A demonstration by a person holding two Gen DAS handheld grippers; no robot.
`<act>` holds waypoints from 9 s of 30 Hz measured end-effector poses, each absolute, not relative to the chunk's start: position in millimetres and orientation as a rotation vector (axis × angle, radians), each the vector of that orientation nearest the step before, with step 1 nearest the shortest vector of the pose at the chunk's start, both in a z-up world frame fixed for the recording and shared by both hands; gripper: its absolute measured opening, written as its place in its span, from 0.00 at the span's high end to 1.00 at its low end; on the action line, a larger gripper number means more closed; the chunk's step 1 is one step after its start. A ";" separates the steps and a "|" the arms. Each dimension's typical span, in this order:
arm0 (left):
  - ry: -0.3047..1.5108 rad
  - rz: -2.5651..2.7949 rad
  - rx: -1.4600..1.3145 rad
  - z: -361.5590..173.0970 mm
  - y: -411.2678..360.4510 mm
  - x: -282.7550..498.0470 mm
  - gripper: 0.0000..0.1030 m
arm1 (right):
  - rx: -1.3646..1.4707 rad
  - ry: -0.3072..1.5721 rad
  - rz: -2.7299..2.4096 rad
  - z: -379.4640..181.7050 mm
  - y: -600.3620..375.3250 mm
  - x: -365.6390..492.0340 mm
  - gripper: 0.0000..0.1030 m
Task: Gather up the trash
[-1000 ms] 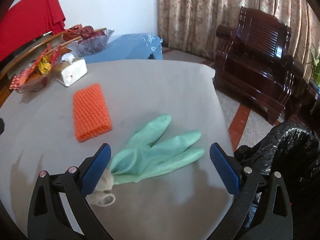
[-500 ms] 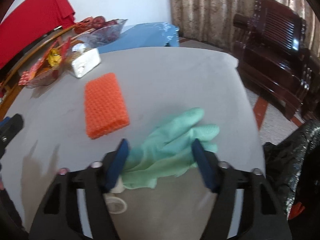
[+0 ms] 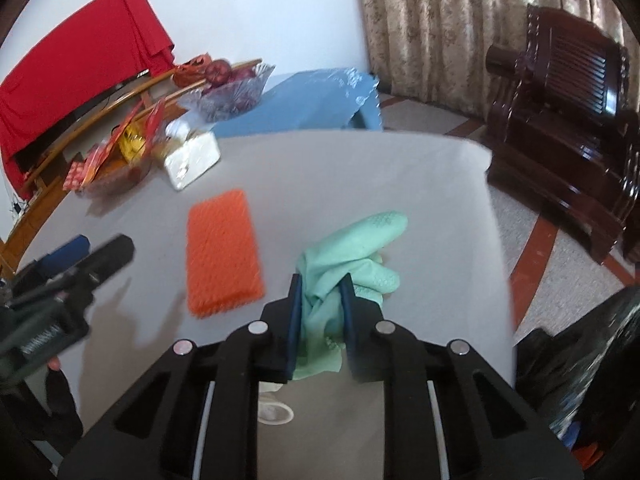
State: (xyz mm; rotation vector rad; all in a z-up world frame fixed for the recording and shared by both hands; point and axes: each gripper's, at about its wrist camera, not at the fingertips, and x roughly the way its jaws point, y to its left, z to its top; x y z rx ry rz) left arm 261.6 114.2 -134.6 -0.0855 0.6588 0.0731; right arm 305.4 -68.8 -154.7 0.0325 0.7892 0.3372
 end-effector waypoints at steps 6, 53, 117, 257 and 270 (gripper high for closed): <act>0.723 0.058 -0.058 -152.6 87.1 298.3 0.15 | 0.039 0.784 0.298 -153.5 -86.9 321.6 0.83; 0.655 -0.071 -0.074 -79.7 69.3 212.2 0.89 | 0.054 0.648 0.395 -68.1 -110.0 210.4 0.82; 0.586 -0.599 0.104 -71.4 -184.2 145.2 0.89 | 0.085 0.558 -0.070 -62.3 -342.0 62.8 0.82; 0.493 -0.320 0.021 22.0 -35.4 49.0 0.06 | 0.021 0.478 0.073 31.1 -237.1 13.9 0.05; 0.493 -0.319 0.022 22.4 -35.9 49.0 0.06 | 0.020 0.479 0.073 31.1 -236.9 14.5 0.05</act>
